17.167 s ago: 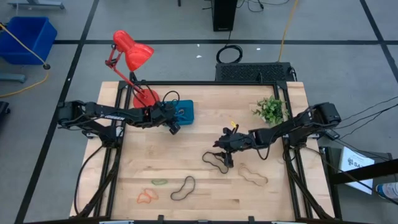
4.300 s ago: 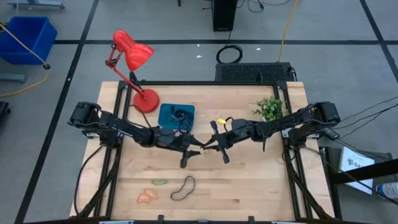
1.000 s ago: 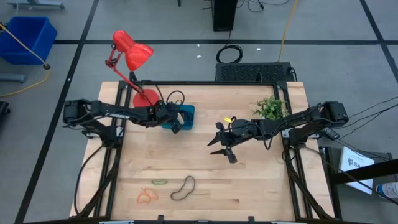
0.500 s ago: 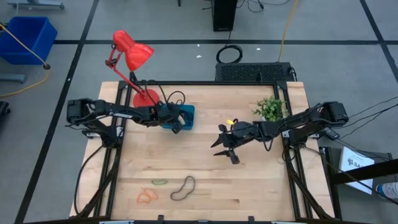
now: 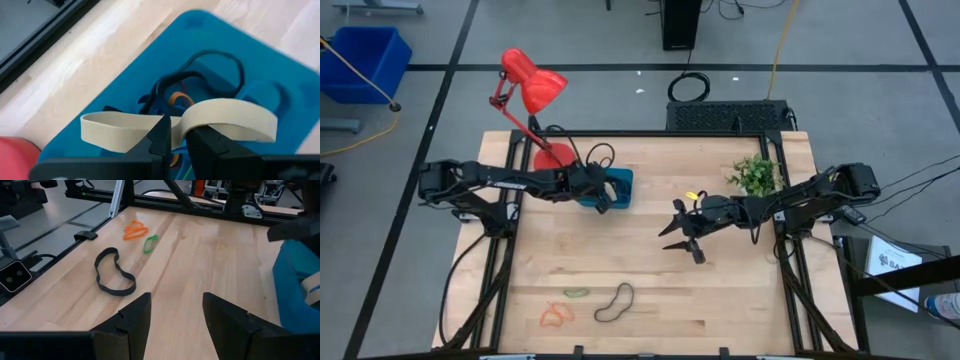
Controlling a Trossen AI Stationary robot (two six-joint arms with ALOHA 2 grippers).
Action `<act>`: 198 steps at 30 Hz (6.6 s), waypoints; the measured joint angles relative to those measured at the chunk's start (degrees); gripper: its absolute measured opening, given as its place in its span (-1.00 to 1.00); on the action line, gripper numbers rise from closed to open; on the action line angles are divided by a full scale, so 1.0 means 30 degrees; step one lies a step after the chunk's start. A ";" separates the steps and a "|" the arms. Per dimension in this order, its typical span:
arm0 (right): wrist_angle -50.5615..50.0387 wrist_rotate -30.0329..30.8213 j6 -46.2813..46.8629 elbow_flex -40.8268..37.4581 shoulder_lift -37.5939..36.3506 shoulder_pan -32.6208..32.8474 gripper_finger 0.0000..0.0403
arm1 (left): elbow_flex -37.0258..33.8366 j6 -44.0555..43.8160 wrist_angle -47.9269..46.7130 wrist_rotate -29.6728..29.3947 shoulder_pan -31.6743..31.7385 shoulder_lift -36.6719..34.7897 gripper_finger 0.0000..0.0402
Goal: Pick and place rubber bands into bin
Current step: Put the brown rubber band into the blue bin, then put the black rubber band into the blue bin
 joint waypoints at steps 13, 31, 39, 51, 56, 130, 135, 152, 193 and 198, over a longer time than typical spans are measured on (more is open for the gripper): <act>0.0058 0.0000 -0.0141 0.0000 0.0000 0.0000 -0.13 | 0.0000 -0.0129 0.0031 0.1198 0.0000 -0.0482 -0.69; 0.0051 -0.0002 -0.0141 0.0000 0.0000 -0.0006 -0.14 | 0.0000 -0.0529 0.0406 0.2889 -0.0036 -0.0482 -0.58; 0.0051 -0.0007 -0.0133 0.0000 0.0000 -0.0007 -0.13 | 0.0000 -0.1950 0.0473 0.2789 -0.0073 -0.0482 -0.43; 0.0046 -0.0007 -0.0133 0.0007 0.0000 -0.0002 -0.13 | -0.0007 -0.0999 0.0535 0.3077 -0.0579 -0.1843 -0.12; 0.0044 -0.0007 -0.0133 0.0010 0.0000 -0.0007 -0.14 | -0.0014 0.0199 0.1759 0.4905 -0.2308 -0.3425 -0.11; 0.0488 -0.0015 -0.0133 0.0015 0.0007 -0.0007 -0.13 | 0.5945 -0.2556 -0.0291 0.5774 -1.2301 0.8378 -0.11; 0.0488 -0.0015 -0.0133 0.0015 0.0007 -0.0007 -0.15 | 0.5931 -0.2538 -0.0302 0.6125 -1.2284 0.8363 -0.22; 0.0474 -0.0015 -0.0133 0.0015 0.0007 -0.0007 -0.14 | 0.5850 -0.2498 -0.1826 0.8076 -1.1657 0.7435 -0.97; 0.0474 -0.0015 -0.0141 0.0007 0.0007 -0.0007 -0.13 | 0.5513 0.0910 -0.5817 -0.5607 -0.3946 -0.2657 -0.98; 0.0474 -0.0015 -0.0141 0.0007 0.0007 -0.0007 -0.13 | 0.5479 0.0565 -0.6214 -0.4661 -0.3055 -0.0708 -0.95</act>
